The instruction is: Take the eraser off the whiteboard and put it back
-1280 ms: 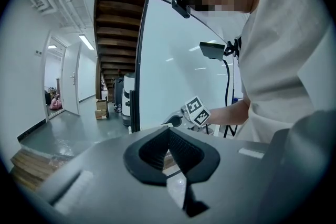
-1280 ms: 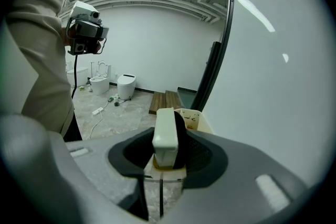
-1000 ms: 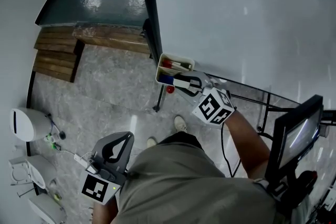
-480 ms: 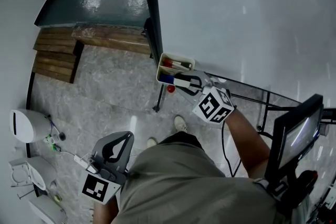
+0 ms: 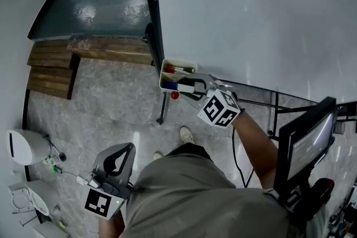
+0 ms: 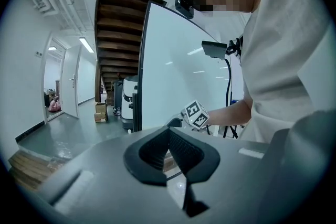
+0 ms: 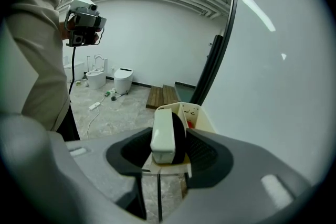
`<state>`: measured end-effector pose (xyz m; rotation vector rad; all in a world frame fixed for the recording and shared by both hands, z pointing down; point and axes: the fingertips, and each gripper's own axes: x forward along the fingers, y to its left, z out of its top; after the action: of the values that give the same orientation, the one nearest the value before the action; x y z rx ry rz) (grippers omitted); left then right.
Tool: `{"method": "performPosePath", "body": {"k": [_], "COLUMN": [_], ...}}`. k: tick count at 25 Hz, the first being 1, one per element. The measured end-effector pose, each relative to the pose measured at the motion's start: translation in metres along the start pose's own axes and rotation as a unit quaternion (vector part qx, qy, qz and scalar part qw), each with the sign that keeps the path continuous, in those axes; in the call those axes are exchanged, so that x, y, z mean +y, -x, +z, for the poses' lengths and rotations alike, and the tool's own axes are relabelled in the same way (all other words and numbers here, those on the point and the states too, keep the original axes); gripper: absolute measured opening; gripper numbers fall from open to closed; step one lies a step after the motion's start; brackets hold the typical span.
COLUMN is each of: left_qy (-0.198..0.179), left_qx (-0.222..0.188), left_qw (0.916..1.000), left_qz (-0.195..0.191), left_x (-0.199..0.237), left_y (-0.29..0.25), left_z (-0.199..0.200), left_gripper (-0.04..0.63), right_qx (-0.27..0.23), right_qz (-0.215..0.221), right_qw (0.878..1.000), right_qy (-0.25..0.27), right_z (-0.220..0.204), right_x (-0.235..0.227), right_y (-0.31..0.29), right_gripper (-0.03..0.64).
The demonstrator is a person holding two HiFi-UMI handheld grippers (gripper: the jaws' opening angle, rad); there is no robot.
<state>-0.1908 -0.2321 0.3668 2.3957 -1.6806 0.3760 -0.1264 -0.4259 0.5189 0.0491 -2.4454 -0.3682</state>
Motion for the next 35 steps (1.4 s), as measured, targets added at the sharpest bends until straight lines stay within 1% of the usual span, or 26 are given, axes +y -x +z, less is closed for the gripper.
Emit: {"method": "performPosePath", "body": {"k": [4, 9, 14, 18, 20, 24, 28, 30, 35], "left_qy": [-0.004, -0.016, -0.024, -0.026, -0.027, -0.028, -0.028, -0.034, -0.041], "left_qx": [-0.007, -0.01, -0.028, -0.038, -0.04, -0.047, -0.04, -0.043, -0.063], "left_qw": [0.9999, 0.9997, 0.9987, 0.9973, 0.9963, 0.9923, 0.9863, 0.9827, 0.9763], "left_qz": [-0.008, -0.016, -0.034, -0.057, -0.072, -0.111, -0.157, -0.177, -0.203], "left_x": [0.0, 0.001, -0.001, -0.004, -0.008, -0.024, -0.044, -0.056, -0.089], "left_y": [0.01, 0.023, 0.042, 0.056, 0.068, 0.094, 0.108, 0.112, 0.123], "left_z": [-0.002, -0.008, -0.012, -0.016, -0.018, -0.029, -0.048, -0.052, -0.044], "left_gripper": [0.006, 0.006, 0.006, 0.006, 0.006, 0.006, 0.006, 0.006, 0.006], "right_qx": [-0.005, -0.027, -0.041, -0.044, -0.047, -0.047, -0.03, -0.026, -0.034], "right_qz": [-0.018, -0.053, -0.111, -0.159, -0.171, -0.197, -0.219, -0.229, -0.25], "right_qw": [1.0, 0.998, 0.993, 0.986, 0.984, 0.978, 0.972, 0.969, 0.961], "right_qy": [-0.003, 0.0, 0.011, 0.004, -0.012, -0.051, -0.078, -0.091, -0.114], "right_z": [0.009, 0.037, 0.067, 0.083, 0.091, 0.1, 0.101, 0.103, 0.107], "right_x": [0.0, 0.0, 0.007, 0.022, 0.041, 0.096, 0.154, 0.179, 0.22], "right_y": [0.01, 0.034, 0.063, 0.086, 0.097, 0.12, 0.147, 0.162, 0.195], "right_gripper": [0.189, 0.189, 0.189, 0.189, 0.189, 0.189, 0.189, 0.189, 0.189]}}
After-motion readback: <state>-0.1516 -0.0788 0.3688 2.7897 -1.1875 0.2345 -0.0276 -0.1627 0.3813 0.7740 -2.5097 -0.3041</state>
